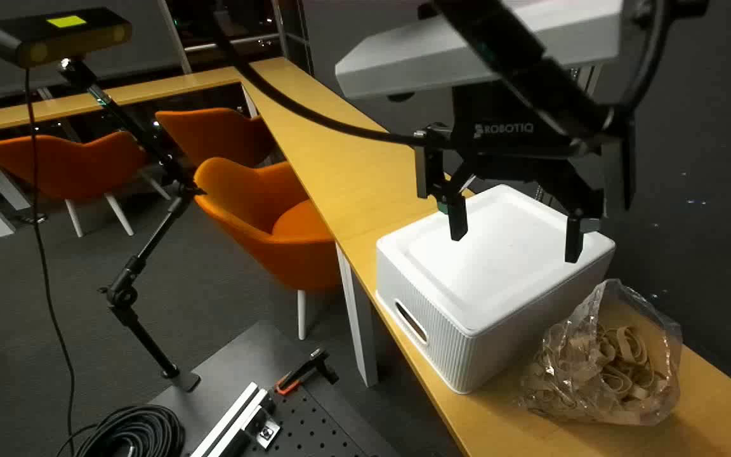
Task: Put some rubber bands on the basket
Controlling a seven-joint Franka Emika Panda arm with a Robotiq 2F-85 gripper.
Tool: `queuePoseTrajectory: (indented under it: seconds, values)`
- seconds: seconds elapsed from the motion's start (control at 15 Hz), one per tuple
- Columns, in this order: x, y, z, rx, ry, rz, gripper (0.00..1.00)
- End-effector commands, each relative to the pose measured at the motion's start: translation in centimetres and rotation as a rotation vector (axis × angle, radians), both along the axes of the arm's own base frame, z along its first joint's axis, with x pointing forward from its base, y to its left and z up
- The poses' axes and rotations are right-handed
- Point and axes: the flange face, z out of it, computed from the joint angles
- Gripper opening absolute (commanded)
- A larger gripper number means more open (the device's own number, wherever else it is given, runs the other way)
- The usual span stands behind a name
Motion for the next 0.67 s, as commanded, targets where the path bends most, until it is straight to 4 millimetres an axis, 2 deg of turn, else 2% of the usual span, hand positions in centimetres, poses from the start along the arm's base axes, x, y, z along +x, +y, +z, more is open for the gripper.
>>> queuePoseTrajectory:
  seconds: [0.0,0.47,0.6]
  values:
    - [0.03,0.01,0.12,0.000,0.000,0.000,1.00]
    - [0.38,0.06,0.09,0.009,-0.005,0.006,1.00]
    - [0.81,-0.32,0.95,-0.010,-0.029,0.030,1.00]
